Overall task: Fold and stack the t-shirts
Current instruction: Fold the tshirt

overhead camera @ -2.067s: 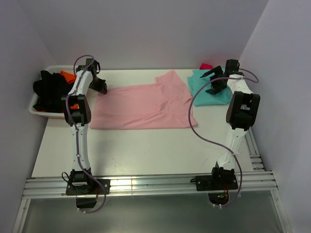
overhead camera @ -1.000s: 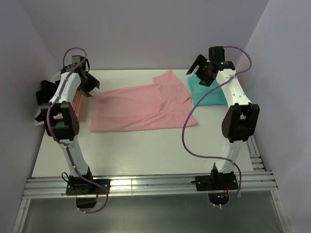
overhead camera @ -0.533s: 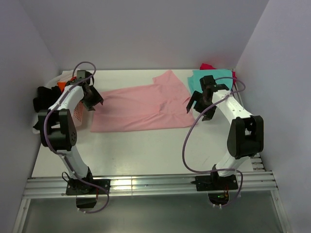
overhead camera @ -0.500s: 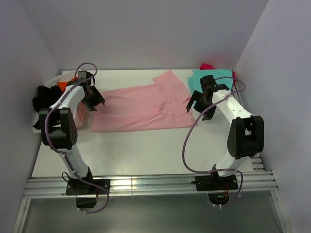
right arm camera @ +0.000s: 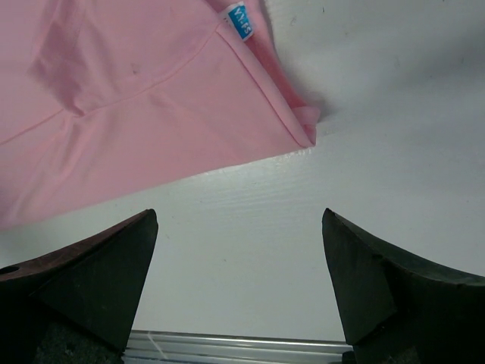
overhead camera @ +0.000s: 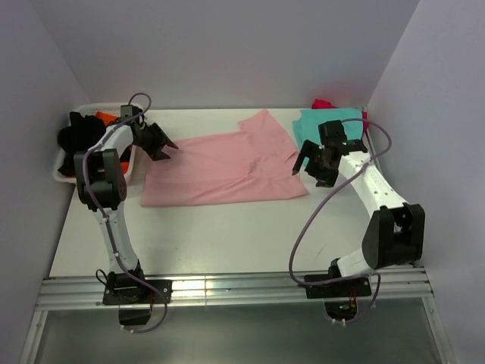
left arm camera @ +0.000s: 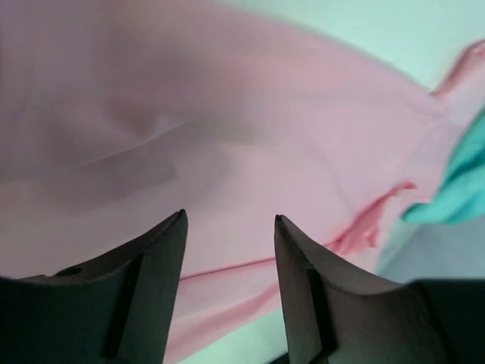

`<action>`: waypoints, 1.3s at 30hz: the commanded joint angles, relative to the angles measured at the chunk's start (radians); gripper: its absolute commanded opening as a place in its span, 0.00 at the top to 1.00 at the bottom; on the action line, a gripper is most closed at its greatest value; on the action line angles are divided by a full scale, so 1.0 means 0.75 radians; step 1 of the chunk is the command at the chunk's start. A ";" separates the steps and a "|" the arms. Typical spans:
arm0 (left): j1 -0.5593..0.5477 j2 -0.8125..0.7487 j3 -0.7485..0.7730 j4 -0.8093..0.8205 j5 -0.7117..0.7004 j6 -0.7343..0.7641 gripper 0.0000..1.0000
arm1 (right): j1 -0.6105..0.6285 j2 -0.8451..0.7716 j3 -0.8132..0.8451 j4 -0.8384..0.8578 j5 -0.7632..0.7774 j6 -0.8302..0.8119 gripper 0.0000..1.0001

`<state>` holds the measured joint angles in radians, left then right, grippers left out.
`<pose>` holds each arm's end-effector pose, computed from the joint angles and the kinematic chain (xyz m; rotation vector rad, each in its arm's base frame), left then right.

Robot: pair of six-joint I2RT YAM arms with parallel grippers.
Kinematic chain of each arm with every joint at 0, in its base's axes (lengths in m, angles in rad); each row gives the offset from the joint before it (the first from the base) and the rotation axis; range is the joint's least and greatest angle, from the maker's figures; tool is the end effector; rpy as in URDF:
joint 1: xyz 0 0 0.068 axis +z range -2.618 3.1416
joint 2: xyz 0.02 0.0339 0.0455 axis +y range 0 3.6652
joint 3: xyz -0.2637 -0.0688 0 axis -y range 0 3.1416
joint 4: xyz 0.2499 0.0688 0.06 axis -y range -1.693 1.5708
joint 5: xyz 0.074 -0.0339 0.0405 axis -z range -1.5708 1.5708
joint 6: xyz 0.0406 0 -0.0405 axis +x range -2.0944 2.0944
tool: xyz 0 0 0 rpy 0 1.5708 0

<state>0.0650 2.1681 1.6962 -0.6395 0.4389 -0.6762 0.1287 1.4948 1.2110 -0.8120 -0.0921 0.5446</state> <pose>0.4674 0.0131 0.1721 -0.8570 2.5993 -0.7737 0.3060 0.0434 0.2623 0.5287 2.6518 0.3338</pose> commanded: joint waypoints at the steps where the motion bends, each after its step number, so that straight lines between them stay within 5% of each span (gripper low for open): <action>1: 0.020 -0.094 0.095 0.159 0.167 -0.080 0.42 | 0.006 -0.119 -0.064 0.048 -0.010 -0.057 0.04; 7: -0.076 -0.283 0.087 0.233 0.096 -0.139 0.41 | 0.004 -0.205 -0.191 0.068 0.025 -0.072 0.02; 13: -0.115 -0.522 -0.224 0.452 0.227 -0.166 0.43 | 0.004 -0.244 -0.250 0.095 -0.002 -0.049 0.02; 16: -0.164 -0.582 -0.198 0.091 -0.120 -0.042 0.45 | 0.006 -0.246 -0.257 0.082 0.010 -0.053 0.02; 17: -0.185 -0.626 -0.212 -0.090 -0.364 -0.027 0.46 | 0.006 -0.244 -0.257 0.070 0.025 -0.045 0.02; 22: -0.285 -0.880 -0.512 -0.303 -0.769 -0.184 0.48 | 0.008 -0.224 -0.267 0.064 0.051 -0.014 0.02; 29: -0.291 -1.036 -0.940 -0.289 -0.784 -0.377 0.51 | 0.012 -0.091 -0.230 0.115 0.006 0.004 0.02; 39: -0.293 -0.962 -0.922 -0.307 -0.794 -0.409 0.52 | 0.029 0.199 -0.167 0.238 0.037 0.074 0.03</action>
<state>-0.1520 1.4399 0.9688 -0.8764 -0.1368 -0.9596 0.1425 1.6165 1.0283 -0.6914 -0.0906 0.5663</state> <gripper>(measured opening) 0.485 0.972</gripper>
